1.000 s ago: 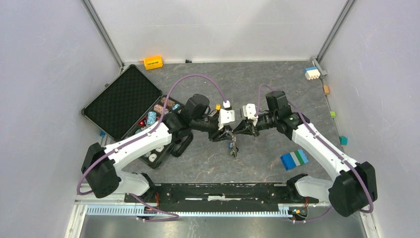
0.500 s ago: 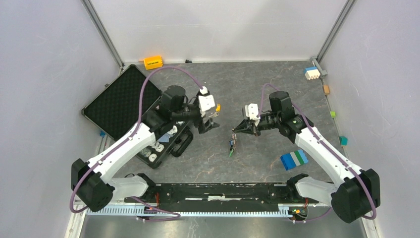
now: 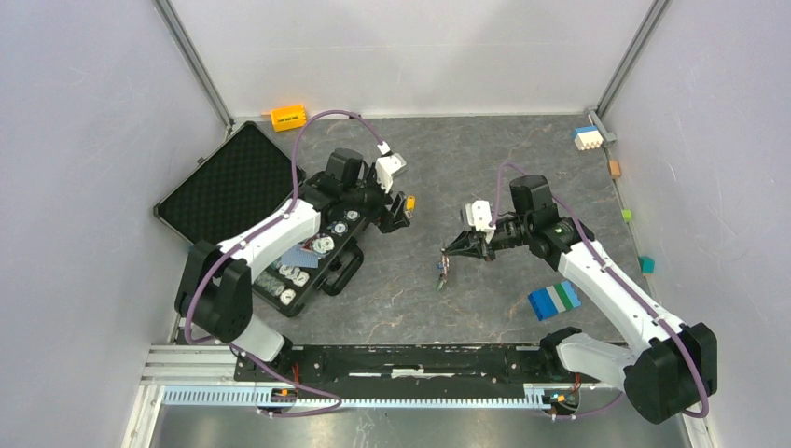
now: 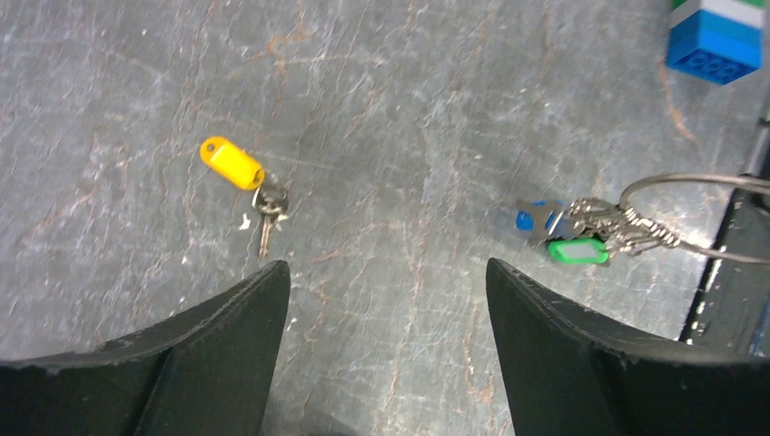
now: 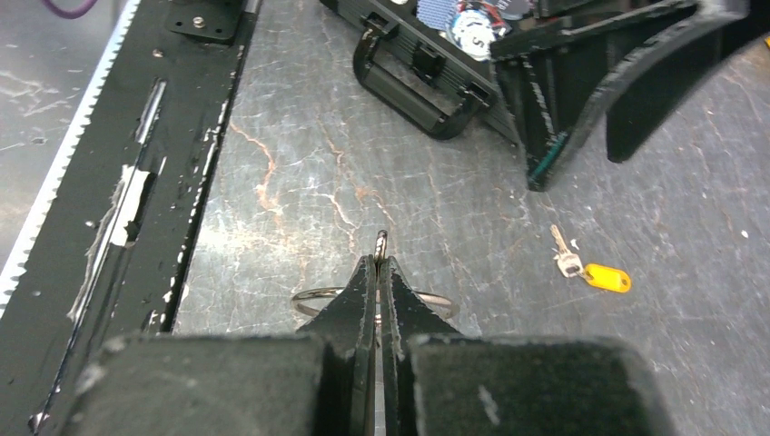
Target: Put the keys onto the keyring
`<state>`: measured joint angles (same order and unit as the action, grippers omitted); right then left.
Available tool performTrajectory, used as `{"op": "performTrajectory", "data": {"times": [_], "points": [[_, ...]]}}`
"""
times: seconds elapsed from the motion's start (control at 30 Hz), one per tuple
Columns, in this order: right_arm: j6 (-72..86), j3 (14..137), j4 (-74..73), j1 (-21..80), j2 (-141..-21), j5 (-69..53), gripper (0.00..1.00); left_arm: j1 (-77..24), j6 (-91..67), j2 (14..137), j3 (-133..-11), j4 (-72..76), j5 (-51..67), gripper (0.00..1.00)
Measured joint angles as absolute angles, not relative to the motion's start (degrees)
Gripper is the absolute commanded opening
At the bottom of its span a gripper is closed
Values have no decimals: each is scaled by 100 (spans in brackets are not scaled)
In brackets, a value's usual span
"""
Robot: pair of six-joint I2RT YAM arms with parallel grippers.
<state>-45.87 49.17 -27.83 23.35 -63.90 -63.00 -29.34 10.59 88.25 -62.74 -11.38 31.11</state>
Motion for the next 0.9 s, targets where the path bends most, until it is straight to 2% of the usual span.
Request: {"op": "performTrajectory", "data": {"times": [0.27,0.43,0.67,0.9], "points": [[-5743,5107,-3935,2335,-6689,-6639,0,-2963,1422,8659,-6036,-742,4056,80],[-6051,5133,-4246,2335,-6702,-6729,0,-3079,1975,8621,-5948,-777,4132,81],[-5513,5022,-3688,2335,-6508,-6453,0,-3197,1868,9290,-6654,-1092,3470,82],[-4775,4696,-2867,2333,-5927,-5881,0,-3227,1072,10787,-8182,-1772,2436,70]]}}
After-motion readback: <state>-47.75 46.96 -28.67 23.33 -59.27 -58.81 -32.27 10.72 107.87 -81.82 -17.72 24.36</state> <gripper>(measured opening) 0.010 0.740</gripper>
